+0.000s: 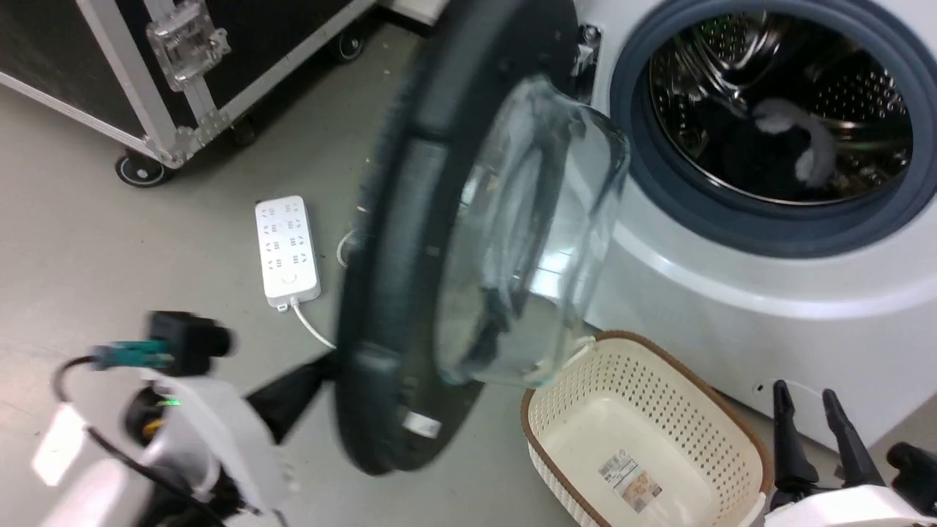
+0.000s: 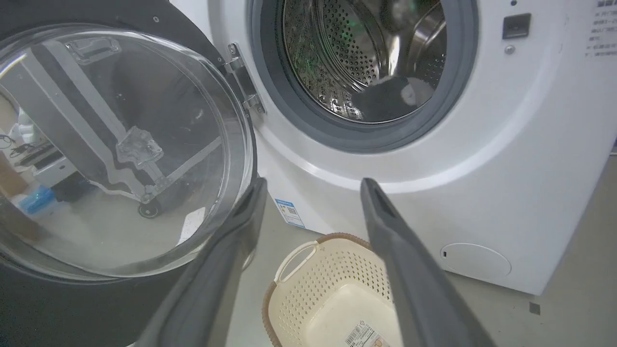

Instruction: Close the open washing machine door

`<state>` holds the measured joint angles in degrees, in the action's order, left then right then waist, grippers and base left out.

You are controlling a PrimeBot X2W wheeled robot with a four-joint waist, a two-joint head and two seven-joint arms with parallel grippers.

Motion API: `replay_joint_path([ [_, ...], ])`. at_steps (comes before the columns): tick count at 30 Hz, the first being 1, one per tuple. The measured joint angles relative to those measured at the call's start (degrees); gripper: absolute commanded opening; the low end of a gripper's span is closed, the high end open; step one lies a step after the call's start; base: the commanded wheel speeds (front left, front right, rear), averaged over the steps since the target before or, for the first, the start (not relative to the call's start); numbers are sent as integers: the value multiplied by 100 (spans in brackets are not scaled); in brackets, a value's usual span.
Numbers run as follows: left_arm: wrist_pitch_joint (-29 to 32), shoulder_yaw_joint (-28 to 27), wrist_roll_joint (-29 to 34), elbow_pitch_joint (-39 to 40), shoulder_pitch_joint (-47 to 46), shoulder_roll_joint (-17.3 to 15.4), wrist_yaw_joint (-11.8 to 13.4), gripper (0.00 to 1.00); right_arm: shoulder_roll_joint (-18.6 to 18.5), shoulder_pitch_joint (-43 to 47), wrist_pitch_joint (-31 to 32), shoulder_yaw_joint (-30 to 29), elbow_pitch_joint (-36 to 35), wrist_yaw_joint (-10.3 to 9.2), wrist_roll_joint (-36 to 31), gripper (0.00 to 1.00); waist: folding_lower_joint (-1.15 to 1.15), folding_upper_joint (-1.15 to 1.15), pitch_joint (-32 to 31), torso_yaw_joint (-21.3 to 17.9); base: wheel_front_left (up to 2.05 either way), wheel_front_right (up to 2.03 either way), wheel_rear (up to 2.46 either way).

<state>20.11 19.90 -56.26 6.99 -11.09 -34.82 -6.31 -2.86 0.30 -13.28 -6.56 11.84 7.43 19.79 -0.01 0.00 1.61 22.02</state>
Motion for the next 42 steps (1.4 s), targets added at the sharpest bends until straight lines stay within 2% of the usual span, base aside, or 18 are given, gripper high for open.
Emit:
replay_joint_path([
  [8,-242,1410,-325,332,-798,-3,-48,0,2,21,-97,-125,65,0,158,100,0,0,-71,-203,0,0,0],
  [9,-336,1945,-468,269,-1195,-12,-76,0,2,19,-115,-121,93,0,215,100,1,0,-49,-390,0,0,0],
  [12,-520,2408,-575,114,-1580,45,-90,0,3,10,-147,-116,105,0,249,100,1,0,-8,-636,0,0,0],
  [16,-862,2918,-587,-212,-2085,253,-90,0,5,-17,-148,-100,112,0,299,100,1,0,65,-1030,0,0,0],
  [22,-1557,3476,-500,-992,-2778,747,-91,0,4,-83,-148,-118,114,0,349,100,2,0,208,-1674,0,0,0],
  [29,-2137,3702,-285,-2520,-3615,1488,-92,0,2,-205,-148,-55,102,0,415,100,2,0,433,-2361,0,0,0],
  [36,-2585,3551,-55,-4138,-4523,2098,-84,0,3,-353,-148,76,88,0,510,100,2,0,743,-2890,0,0,0],
  [38,-3007,3271,-215,-4812,-4856,2516,-87,0,3,-367,-148,-11,108,0,534,100,2,0,799,-3034,0,0,0],
  [42,-3355,2854,-409,-4809,-4858,2414,-89,0,2,-304,-148,-76,121,0,517,100,1,1,608,-2905,0,0,0],
])
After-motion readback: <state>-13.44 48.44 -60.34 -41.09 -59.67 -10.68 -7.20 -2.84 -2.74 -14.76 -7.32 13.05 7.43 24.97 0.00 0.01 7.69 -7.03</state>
